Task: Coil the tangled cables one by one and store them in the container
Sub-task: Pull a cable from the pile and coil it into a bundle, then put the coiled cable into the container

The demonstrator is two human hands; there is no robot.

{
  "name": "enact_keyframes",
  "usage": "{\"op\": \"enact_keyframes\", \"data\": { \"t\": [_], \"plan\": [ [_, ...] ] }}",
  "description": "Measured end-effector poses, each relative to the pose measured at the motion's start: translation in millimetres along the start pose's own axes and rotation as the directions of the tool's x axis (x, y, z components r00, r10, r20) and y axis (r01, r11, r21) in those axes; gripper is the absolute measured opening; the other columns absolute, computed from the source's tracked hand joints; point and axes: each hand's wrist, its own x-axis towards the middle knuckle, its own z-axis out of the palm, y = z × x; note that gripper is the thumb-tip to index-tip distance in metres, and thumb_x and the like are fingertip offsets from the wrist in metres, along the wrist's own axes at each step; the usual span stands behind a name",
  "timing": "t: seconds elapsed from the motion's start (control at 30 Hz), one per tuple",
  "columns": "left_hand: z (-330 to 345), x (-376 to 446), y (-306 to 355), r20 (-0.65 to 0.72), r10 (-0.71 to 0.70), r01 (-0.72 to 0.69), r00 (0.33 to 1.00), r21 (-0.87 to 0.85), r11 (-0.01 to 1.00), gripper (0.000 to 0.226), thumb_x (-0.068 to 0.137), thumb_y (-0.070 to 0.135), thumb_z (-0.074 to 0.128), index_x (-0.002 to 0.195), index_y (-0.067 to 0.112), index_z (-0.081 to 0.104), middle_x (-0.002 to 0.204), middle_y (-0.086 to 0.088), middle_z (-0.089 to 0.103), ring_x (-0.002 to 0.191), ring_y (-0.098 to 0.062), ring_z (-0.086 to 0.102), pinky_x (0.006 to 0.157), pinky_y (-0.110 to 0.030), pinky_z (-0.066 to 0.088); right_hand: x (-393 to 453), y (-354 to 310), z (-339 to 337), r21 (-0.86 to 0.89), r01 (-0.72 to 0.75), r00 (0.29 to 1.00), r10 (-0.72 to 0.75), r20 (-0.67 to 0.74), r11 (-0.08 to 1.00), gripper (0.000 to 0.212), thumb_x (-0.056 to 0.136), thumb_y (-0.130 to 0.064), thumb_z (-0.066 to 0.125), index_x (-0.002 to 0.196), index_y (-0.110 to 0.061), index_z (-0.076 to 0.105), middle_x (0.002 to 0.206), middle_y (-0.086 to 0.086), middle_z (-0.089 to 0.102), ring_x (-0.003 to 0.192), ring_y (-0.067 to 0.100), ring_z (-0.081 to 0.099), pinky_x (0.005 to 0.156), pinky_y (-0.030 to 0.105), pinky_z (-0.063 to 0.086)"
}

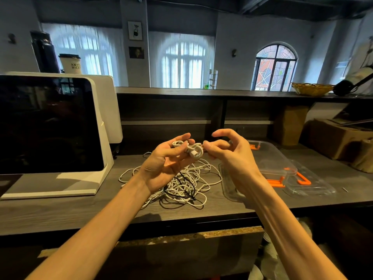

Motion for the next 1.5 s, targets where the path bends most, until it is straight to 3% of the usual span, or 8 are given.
{"op": "enact_keyframes", "data": {
  "t": [0.13,0.27,0.63,0.87,1.13,1.2,1.3,1.5],
  "plan": [
    [0,3,0,-0.024,0.018,-0.018,1.0,-0.021,1.0,0.031,0.081,0.001,0.06,0.112,0.004,0.066,0.096,-0.01,0.073,0.092,-0.024,0.074,0.086,-0.041,0.059,6,6,-2,0.069,0.019,0.998,-0.016,-0.054,0.997,0.021,0.092,-0.006,0.073,0.104,-0.014,0.058,0.055,-0.013,0.06,0.064,0.003,0.063,0.064,0.016,0.051],
    [2,10,-5,-0.042,0.081,-0.081,0.996,0.02,0.997,0.031,0.083,0.003,0.061,0.113,0.004,0.065,0.106,-0.012,0.076,0.099,-0.026,0.074,0.083,-0.035,0.062,8,7,-5,-0.063,0.115,0.991,-0.119,-0.058,0.991,0.015,0.094,-0.012,0.072,0.107,-0.011,0.065,0.078,-0.003,0.072,0.078,0.007,0.069,0.065,0.018,0.053],
    [28,57,-39,0.043,0.118,-0.125,0.992,0.262,0.957,0.035,0.087,0.002,0.063,0.121,0.006,0.065,0.121,-0.012,0.072,0.109,-0.027,0.07,0.086,-0.034,0.061,22,6,-50,-0.059,-0.143,0.99,0.144,0.006,0.988,0.033,0.099,-0.036,0.063,0.125,-0.017,0.066,0.109,0.003,0.075,0.093,0.018,0.077,0.073,0.029,0.061],
    [56,114,-57,0.177,-0.005,-0.061,0.984,0.365,0.929,0.039,0.094,0.0,0.06,0.131,0.012,0.06,0.127,-0.007,0.07,0.117,-0.023,0.067,0.092,-0.031,0.058,51,11,-104,-0.023,-0.135,0.987,0.132,-0.086,0.991,0.026,0.094,-0.015,0.072,0.118,-0.006,0.071,0.109,0.016,0.074,0.099,0.025,0.075,0.072,0.028,0.061],
    [54,178,-79,0.073,0.077,-0.101,0.994,0.878,0.469,0.058,0.088,0.036,0.077,0.139,0.029,0.049,0.135,-0.001,0.052,0.122,-0.017,0.055,0.099,-0.041,0.054,95,53,-162,-0.142,-0.272,0.948,0.24,-0.212,0.952,0.015,0.091,-0.011,0.076,0.104,-0.004,0.076,0.107,0.018,0.075,0.099,0.025,0.075,0.081,0.031,0.062],
    [46,184,-83,0.037,0.13,-0.096,0.991,0.875,0.475,0.048,0.09,0.029,0.075,0.133,0.026,0.055,0.13,-0.002,0.057,0.118,-0.018,0.058,0.1,-0.045,0.054,108,69,-177,-0.395,-0.357,0.923,0.255,-0.289,0.846,0.01,0.089,-0.008,0.077,0.098,-0.005,0.076,0.102,0.017,0.075,0.091,0.023,0.075,0.075,0.03,0.063],
    [38,182,-88,0.042,0.088,-0.08,0.995,0.865,0.496,0.026,0.093,0.016,0.071,0.117,0.022,0.064,0.116,-0.003,0.066,0.107,-0.016,0.064,0.091,-0.039,0.059,121,95,-186,-0.735,-0.464,0.879,0.36,-0.313,0.494,0.007,0.087,-0.01,0.076,0.093,-0.008,0.074,0.089,0.01,0.076,0.079,0.019,0.077,0.076,0.035,0.065],
    [25,176,-93,0.055,0.049,-0.073,0.997,0.834,0.546,0.018,0.095,0.007,0.066,0.105,0.02,0.07,0.11,-0.003,0.069,0.106,-0.015,0.066,0.079,-0.029,0.061,123,98,-179,-0.952,-0.305,0.779,0.584,-0.229,0.034,0.027,0.089,-0.015,0.07,0.116,-0.013,0.072,0.112,0.007,0.072,0.091,0.019,0.067,0.074,0.031,0.056]
  ]
}}
